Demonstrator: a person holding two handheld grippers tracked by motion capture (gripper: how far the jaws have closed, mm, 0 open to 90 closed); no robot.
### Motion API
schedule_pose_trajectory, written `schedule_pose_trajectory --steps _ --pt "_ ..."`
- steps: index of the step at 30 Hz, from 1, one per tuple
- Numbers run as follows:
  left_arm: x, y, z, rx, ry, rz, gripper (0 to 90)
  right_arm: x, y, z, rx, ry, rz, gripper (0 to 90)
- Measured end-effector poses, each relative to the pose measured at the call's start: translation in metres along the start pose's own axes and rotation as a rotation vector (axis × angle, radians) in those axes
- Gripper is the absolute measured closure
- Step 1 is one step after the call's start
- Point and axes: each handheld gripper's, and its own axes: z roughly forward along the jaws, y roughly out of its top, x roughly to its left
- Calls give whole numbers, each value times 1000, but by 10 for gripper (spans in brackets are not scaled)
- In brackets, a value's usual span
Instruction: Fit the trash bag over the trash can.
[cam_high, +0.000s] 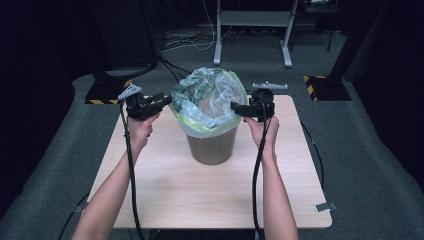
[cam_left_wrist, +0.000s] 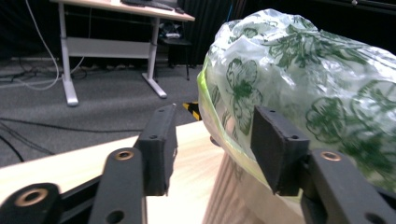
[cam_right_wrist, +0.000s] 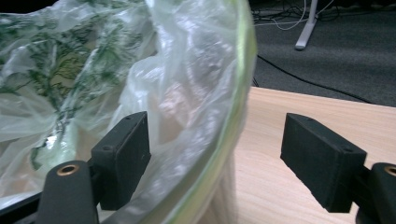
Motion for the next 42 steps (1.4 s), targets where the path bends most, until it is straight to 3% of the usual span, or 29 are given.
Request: schedule_pose_trajectory --steps 11,13,22,25,29,31,35,38,42 --pt "-16 -4 -18 -18 -55 25 423 27 -10 -6 -14 5 -48 230" --pt "-19 -6 -19 -7 -79 30 395 29 -11 -7 -17 0 -49 224" --pt "-36 -13 -30 -9 -94 80 361 34 -15 -10 -35 -17 -33 223" --pt "-39 -12 -31 -18 -89 108 472 36 -16 -11 -36 -27 -17 228" --pt "-42 -10 -27 -9 -95 134 769 41 -20 -16 -50 -37 -2 220" --pt "-43 -10 -25 -2 -94 131 875 42 -21 -18 -42 -38 -9 214" --pt "-42 -10 -20 12 -75 130 900 38 -16 -22 -51 -26 -16 210" --pt "-39 -10 -17 22 -58 134 900 28 -7 -32 -88 -15 1 210" --pt "-29 -7 -7 45 -28 140 900 13 10 -38 -91 -46 15 222"
